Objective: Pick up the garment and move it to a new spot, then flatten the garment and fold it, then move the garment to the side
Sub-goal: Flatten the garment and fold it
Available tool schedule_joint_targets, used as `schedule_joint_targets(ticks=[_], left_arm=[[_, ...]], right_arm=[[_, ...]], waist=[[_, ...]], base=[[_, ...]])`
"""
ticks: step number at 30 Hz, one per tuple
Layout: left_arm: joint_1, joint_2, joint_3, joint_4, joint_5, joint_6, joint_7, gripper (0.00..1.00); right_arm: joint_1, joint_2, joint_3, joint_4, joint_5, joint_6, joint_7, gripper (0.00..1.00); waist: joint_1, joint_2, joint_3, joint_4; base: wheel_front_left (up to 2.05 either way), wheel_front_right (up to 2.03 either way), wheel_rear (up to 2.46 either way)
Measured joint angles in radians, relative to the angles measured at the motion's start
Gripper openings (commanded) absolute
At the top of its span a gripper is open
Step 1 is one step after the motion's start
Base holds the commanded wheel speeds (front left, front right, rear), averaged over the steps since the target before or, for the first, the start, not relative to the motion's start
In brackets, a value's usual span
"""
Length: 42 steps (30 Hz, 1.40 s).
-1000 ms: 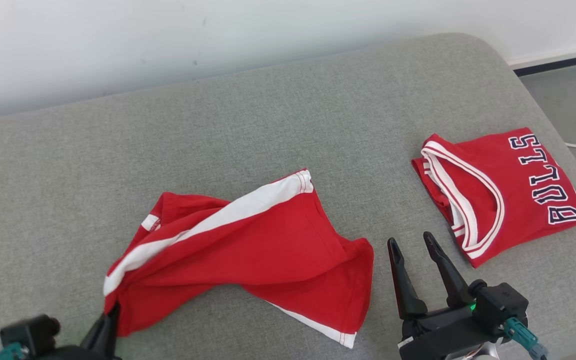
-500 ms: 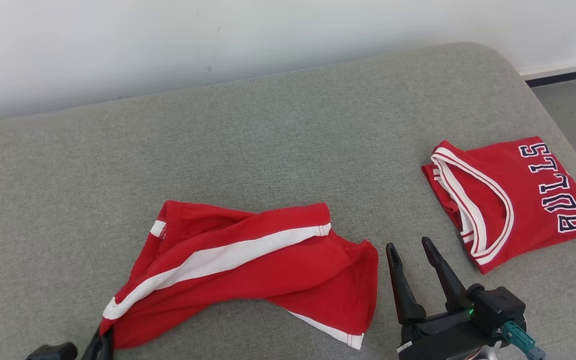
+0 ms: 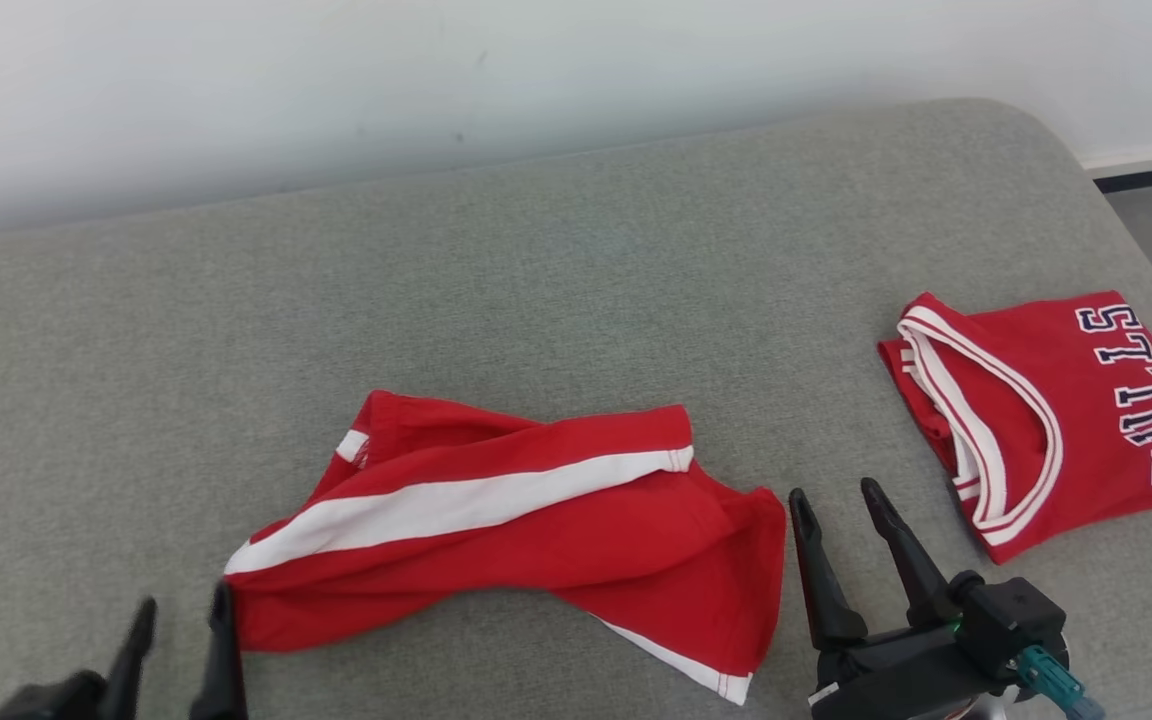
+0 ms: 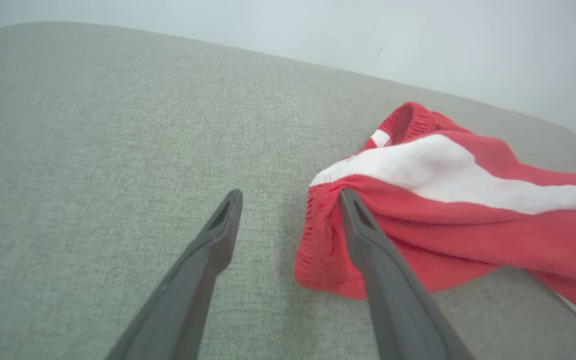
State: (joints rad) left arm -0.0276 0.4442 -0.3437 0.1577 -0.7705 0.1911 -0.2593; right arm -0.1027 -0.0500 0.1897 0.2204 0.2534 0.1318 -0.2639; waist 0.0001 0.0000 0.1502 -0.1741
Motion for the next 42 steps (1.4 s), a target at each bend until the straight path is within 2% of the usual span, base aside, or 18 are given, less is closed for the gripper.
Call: schedule_joint_targets(ticks=[5, 8, 12, 16, 21, 26, 31, 42], left_arm=[[0.047, -0.103, 0.21, -0.126, 0.109, -0.096, -0.003, 1.0], [0.086, -0.174, 0.299, -0.156, 0.188, -0.162, -0.003, 1.0], [0.095, -0.265, 0.389, -0.18, 0.286, -0.252, -0.003, 1.0], [0.101, -0.327, 0.439, -0.167, 0.365, -0.297, -0.003, 1.0], [0.101, -0.365, 0.453, -0.126, 0.421, -0.315, -0.003, 1.0], [0.109, -0.375, 0.44, -0.071, 0.457, -0.319, -0.003, 1.0], [0.113, -0.358, 0.399, -0.036, 0.472, -0.32, -0.003, 1.0], [0.141, -0.328, 0.376, -0.014, 0.458, -0.32, -0.003, 1.0]], right_arm=[[0.004, 0.0, -0.023, 0.0, -0.01, 0.0, 0.0, 1.0], [0.007, 0.0, -0.037, 0.0, -0.019, 0.0, 0.0, 1.0], [0.024, 0.0, -0.063, 0.0, -0.035, 0.0, 0.0, 1.0], [0.03, 0.0, -0.076, 0.006, -0.053, 0.0, 0.001, 1.0], [0.051, 0.0, -0.084, 0.012, -0.062, 0.0, 0.012, 1.0], [0.071, 0.0, -0.087, 0.012, -0.065, 0.0, 0.025, 1.0], [0.084, 0.0, -0.09, 0.012, -0.072, 0.0, 0.032, 1.0], [0.084, 0.0, -0.086, 0.007, -0.082, 0.0, 0.048, 1.0]], waist=[[0.0, 0.0, -0.009, 0.027], [0.0, 0.0, -0.02, 0.039], [0.0, 0.0, -0.04, 0.055], [0.0, 0.0, -0.066, 0.066], [-0.0001, 0.0, -0.104, 0.077], [-0.0001, -0.0001, -0.136, 0.09], [-0.0001, 0.0, -0.152, 0.108], [-0.0001, 0.0, -0.17, 0.147]], base=[[0.0, 0.0, 0.0], [0.0, 0.0, 0.0], [0.0, 0.0, 0.0], [0.0, 0.0, 0.0], [0.0, 0.0, 0.0], [0.0, 0.0, 0.0], [0.0, 0.0, 0.0], [0.0, 0.0, 0.0]])
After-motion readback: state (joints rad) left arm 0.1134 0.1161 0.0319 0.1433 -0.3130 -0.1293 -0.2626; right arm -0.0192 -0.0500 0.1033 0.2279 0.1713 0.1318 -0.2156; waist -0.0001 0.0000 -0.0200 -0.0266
